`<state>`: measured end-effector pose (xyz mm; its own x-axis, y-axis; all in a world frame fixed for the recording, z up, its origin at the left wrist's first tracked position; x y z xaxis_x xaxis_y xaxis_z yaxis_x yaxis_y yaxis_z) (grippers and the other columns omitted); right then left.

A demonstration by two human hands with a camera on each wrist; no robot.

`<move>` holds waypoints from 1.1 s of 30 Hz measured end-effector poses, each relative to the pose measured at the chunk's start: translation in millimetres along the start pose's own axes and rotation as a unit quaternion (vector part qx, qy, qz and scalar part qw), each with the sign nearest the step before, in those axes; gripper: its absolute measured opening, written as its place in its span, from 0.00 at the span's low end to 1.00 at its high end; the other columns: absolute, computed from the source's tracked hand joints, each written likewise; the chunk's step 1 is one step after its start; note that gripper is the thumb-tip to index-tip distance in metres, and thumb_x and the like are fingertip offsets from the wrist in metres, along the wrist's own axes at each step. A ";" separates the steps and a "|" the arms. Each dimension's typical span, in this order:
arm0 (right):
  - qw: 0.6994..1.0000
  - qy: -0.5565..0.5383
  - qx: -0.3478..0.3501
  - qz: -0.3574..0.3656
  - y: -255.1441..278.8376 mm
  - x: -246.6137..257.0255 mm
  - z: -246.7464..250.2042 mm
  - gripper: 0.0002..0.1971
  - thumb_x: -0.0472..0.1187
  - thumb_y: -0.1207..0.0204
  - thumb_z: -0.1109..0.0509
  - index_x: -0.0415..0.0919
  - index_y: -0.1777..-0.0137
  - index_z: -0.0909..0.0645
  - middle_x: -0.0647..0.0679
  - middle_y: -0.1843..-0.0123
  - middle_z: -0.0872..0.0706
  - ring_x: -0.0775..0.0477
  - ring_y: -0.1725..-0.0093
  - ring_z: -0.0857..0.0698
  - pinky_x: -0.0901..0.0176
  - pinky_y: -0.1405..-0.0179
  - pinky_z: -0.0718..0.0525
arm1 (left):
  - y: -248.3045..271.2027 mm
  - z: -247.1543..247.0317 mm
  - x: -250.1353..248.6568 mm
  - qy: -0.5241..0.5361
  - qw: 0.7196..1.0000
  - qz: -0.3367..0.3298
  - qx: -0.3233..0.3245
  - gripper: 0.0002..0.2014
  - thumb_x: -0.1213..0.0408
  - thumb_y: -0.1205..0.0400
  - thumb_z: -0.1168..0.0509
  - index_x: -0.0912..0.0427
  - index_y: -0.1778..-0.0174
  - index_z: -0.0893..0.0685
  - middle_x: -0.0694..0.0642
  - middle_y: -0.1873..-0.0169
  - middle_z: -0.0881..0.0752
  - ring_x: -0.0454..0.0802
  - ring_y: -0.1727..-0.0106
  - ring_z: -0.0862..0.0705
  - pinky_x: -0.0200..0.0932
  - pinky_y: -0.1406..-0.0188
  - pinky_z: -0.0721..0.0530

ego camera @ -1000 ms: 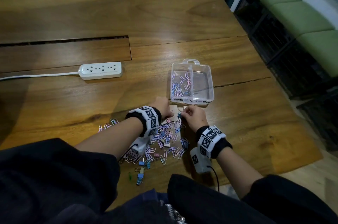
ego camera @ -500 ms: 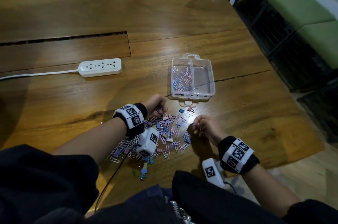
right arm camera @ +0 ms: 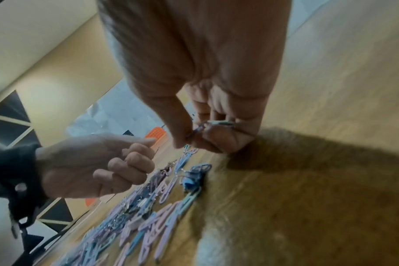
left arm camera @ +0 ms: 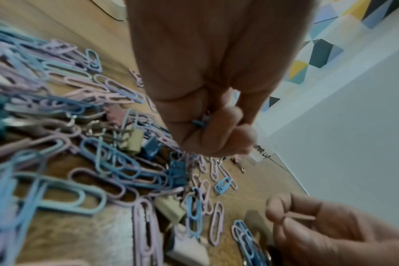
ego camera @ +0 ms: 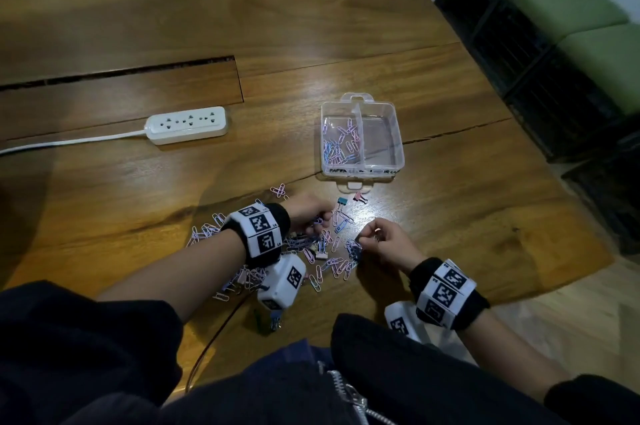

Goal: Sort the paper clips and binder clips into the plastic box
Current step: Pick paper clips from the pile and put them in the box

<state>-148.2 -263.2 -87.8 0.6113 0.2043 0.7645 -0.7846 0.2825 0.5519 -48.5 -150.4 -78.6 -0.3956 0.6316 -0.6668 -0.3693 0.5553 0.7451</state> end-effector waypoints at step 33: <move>0.942 0.307 -0.087 0.100 11.0 8.6 -0.1 0.19 0.48 0.35 0.24 0.42 0.47 0.23 0.48 0.52 0.31 0.51 0.50 0.29 0.61 0.52 0.28 | 15.1 -36.4 -10.5 -0.542 0.806 -0.223 -0.083 0.06 0.58 0.20 0.41 0.54 0.61 0.25 0.50 0.60 0.23 0.50 0.53 0.21 0.42 0.58 0.25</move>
<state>-151.6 -258.3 -75.2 0.4391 0.7587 0.4811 -0.8944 0.3187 0.3137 -80.5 -168.3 -60.9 0.7410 0.5413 -0.3973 -0.4152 0.8344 0.3625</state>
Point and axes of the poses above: each hand's wrist, its own y-axis away from the middle knuckle, its own z-axis out of the back of the hand, x = y × z, the point moved 7 cm from there along -y, towards the middle knuckle
